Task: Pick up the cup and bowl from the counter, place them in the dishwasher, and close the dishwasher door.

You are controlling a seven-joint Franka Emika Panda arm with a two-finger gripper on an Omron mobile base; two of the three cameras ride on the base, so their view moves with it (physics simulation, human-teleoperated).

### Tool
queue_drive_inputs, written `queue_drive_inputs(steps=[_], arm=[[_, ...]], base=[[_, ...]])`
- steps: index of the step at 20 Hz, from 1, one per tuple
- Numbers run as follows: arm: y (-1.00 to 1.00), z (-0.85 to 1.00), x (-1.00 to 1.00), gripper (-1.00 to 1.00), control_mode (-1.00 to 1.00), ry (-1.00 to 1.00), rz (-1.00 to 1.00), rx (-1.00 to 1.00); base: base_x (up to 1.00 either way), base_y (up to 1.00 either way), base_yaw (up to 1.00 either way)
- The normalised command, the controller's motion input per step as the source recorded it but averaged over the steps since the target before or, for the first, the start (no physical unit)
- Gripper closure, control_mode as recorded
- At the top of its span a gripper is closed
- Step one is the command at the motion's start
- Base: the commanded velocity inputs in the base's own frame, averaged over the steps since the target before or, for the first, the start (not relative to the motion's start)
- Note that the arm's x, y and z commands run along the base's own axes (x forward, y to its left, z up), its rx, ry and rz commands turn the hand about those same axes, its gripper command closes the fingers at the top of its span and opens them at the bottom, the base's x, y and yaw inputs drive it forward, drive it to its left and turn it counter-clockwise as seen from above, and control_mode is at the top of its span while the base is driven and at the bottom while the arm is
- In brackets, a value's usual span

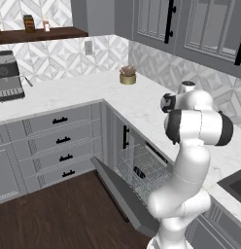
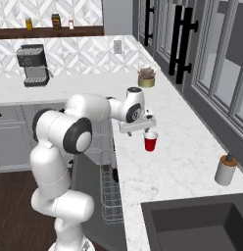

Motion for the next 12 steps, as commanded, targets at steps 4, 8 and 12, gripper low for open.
queue_drive_inputs(steps=[4, 8, 12], arm=[[-0.33, -0.01, 0.23, -1.0, -1.0, 0.0, -0.01, 0.11], [-0.23, -0.13, 0.16, -1.0, -1.0, 0.0, -0.02, 0.07], [0.0, -0.23, 0.14, -1.0, -1.0, 0.01, -0.02, 0.02]], base=[[0.0, 0.0, 0.0], [0.0, 0.0, 0.0], [0.0, 0.0, 0.0]])
